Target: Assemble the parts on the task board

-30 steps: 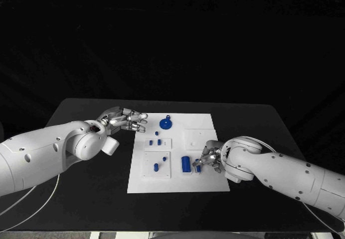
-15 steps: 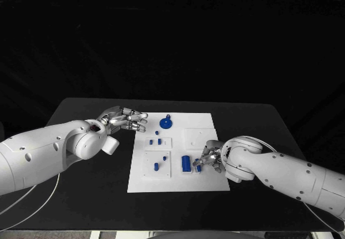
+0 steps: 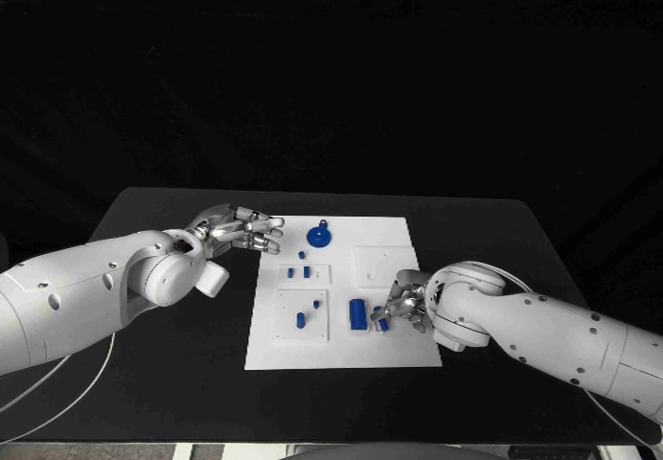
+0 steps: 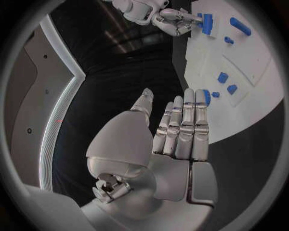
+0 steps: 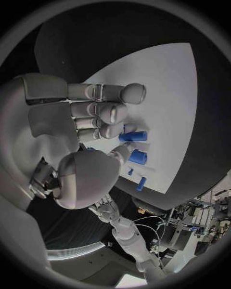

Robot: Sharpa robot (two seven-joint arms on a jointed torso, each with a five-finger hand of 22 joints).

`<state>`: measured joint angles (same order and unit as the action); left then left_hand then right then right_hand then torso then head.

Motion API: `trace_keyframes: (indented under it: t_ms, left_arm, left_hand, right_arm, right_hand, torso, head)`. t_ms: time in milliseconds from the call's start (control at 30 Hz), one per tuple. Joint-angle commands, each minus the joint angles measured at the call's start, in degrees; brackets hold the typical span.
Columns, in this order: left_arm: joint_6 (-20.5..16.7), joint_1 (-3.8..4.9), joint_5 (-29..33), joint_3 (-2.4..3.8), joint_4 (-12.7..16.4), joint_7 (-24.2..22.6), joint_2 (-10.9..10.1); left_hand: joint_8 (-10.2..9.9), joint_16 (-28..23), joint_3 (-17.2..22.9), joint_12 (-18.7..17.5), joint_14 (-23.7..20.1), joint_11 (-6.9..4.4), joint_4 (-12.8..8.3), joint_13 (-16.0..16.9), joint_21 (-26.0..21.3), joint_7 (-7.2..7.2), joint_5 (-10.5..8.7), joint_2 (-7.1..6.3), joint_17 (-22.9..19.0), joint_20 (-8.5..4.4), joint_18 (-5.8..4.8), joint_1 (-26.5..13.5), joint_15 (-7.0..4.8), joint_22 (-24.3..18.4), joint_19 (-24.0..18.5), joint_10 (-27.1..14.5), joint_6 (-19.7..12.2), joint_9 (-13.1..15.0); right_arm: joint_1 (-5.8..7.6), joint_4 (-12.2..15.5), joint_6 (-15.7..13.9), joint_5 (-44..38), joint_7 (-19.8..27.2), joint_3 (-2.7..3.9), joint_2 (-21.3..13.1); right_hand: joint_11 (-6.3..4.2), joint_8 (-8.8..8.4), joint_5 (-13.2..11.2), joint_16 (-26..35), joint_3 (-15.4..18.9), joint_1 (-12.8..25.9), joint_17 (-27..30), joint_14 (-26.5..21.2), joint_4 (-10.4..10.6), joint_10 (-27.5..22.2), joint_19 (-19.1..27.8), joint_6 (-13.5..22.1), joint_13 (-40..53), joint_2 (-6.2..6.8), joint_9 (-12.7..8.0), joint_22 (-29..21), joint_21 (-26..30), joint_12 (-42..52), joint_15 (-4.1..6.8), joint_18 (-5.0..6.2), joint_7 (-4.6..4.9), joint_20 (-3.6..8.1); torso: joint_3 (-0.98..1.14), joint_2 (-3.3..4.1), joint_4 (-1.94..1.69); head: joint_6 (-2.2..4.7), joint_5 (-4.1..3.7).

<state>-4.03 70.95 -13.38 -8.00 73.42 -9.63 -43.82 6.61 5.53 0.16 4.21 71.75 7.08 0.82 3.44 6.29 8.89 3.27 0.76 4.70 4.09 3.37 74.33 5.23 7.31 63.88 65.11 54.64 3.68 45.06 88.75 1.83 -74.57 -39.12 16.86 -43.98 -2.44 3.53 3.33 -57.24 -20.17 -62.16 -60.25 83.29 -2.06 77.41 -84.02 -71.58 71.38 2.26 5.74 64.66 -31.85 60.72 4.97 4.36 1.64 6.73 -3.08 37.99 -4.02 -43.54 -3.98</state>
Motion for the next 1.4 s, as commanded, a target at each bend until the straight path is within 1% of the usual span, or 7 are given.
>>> trace_keyframes:
  t_ms: [33,300,500,633,1067,1200,1400]
  left_arm:
    - [0.8,-0.07,-0.1,0.03,0.1,-0.2,0.1]
    - [0.8,-0.07,-0.1,0.03,0.1,-0.2,0.1]
    - [0.8,-0.07,-0.1,0.03,0.0,-0.1,0.1]
    - [0.8,-0.07,-0.1,0.02,0.0,-0.1,0.1]
    - [0.8,-0.07,-0.2,0.02,0.0,0.0,0.1]
    - [0.9,-0.07,-0.2,0.02,0.0,0.1,0.1]
    - [0.8,-0.07,-0.3,0.0,0.1,0.1,-0.1]
  left_hand:
    - [0.3,-0.2,0.0,0.2,-0.3,-0.02,0.4,0.0,0.4,-0.06,-0.09,0.17,0.1,0.01,-0.69,-0.4,-0.02,-0.1,-0.3,-0.4,-0.5,0.0]
    - [0.3,-0.2,0.0,0.2,-0.3,-0.02,0.4,0.0,0.4,-0.06,-0.09,0.17,0.1,0.01,-0.69,-0.4,-0.02,-0.1,-0.3,-0.4,-0.5,0.0]
    - [0.3,-0.2,0.0,0.2,-0.3,0.01,0.5,0.0,0.4,-0.04,-0.1,0.1,0.1,0.03,-0.69,-0.3,0.0,-0.1,-0.3,-0.5,-0.6,0.0]
    - [0.3,-0.2,0.0,0.2,-0.3,0.01,0.5,0.0,0.4,-0.04,-0.1,0.1,0.1,0.03,-0.69,-0.3,0.0,-0.1,-0.3,-0.5,-0.6,0.0]
    - [0.3,-0.2,0.0,0.2,-0.3,0.01,0.5,0.0,0.4,-0.04,-0.1,0.1,0.1,0.03,-0.69,-0.3,0.0,-0.1,-0.3,-0.5,-0.6,0.0]
    - [0.3,-0.2,0.0,0.2,-0.3,0.01,0.5,0.0,0.4,-0.04,-0.1,0.1,0.1,0.03,-0.69,-0.3,0.0,-0.1,-0.3,-0.5,-0.6,0.0]
    - [0.3,-0.2,0.0,0.2,-0.3,0.01,0.5,0.0,0.4,-0.04,-0.1,0.1,0.1,0.03,-0.69,-0.3,0.0,-0.1,-0.3,-0.5,-0.6,0.0]
  right_arm:
    - [-0.16,0.3,1.6,0.1,0.8,-0.15,0.2]
    - [-0.16,0.2,1.3,0.3,0.9,-0.15,0.2]
    - [-0.16,0.1,1.2,0.4,1.1,-0.16,0.3]
    - [-0.16,0.1,1.3,0.5,1.2,-0.17,0.3]
    - [-0.22,0.2,1.3,0.9,2.1,-0.19,-0.2]
    - [-0.37,0.4,1.7,1.6,2.8,-0.18,-1.0]
    - [-0.94,1.3,0.9,2.2,4.0,-0.17,-2.4]
  right_hand:
    - [-0.17,0.12,-0.1,0.3,0.2,0.4,0.1,0.1,0.0,-0.2,-2.5,-0.3,-0.1,0.01,0.0,-0.1,0.2,-0.3,0.39,-0.49,0.13,-0.09]
    - [-0.18,0.15,-0.6,0.3,1.3,1.4,0.0,0.1,2.3,-0.3,-2.5,-0.5,-0.1,1.35,-0.1,-0.1,0.3,-0.5,0.49,-0.52,0.18,0.06]
    - [-0.04,0.17,-0.6,0.4,5.0,3.1,-0.1,0.0,5.5,-0.3,-2.5,-0.5,-0.2,2.75,-0.4,-0.1,0.3,-0.6,0.45,-0.6,0.36,0.12]
    - [-0.05,0.15,-0.6,0.6,9.0,0.1,-0.4,0.1,9.5,-0.2,-2.5,-0.5,0.0,2.96,-0.6,-0.2,0.4,-0.9,0.47,-0.56,0.47,0.1]
    - [-0.03,0.16,-0.6,0.8,8.2,-1.4,-0.5,0.1,8.1,-0.2,-2.5,-0.5,0.0,2.39,-0.7,-0.2,0.5,-1.0,0.46,-0.59,0.41,0.11]
    - [-0.01,0.17,-0.6,0.9,8.1,-1.3,-0.5,0.1,7.4,-0.2,-2.5,-0.6,0.0,2.86,-0.7,-0.2,0.5,-1.1,0.44,-0.61,0.39,0.1]
    - [0.0,0.17,-0.6,0.9,7.2,-1.5,-0.6,0.2,7.8,-0.1,-2.5,-0.7,0.1,4.13,-0.8,-0.1,0.5,-1.2,0.44,-0.6,0.4,0.1]
  torso:
    - [-0.01,-0.02,-0.02]
    - [-0.05,0.0,0.0]
    - [-0.02,-0.01,-0.02]
    - [-0.01,0.0,-0.01]
    - [0.03,0.0,0.01]
    - [0.07,0.0,-0.01]
    - [0.06,-0.01,0.07]
  head:
    - [-0.01,0.02]
    - [0.03,-0.06]
    - [-0.06,-0.06]
    - [-0.1,-0.06]
    - [-0.07,-0.08]
    - [-0.05,0.02]
    - [-0.03,0.12]
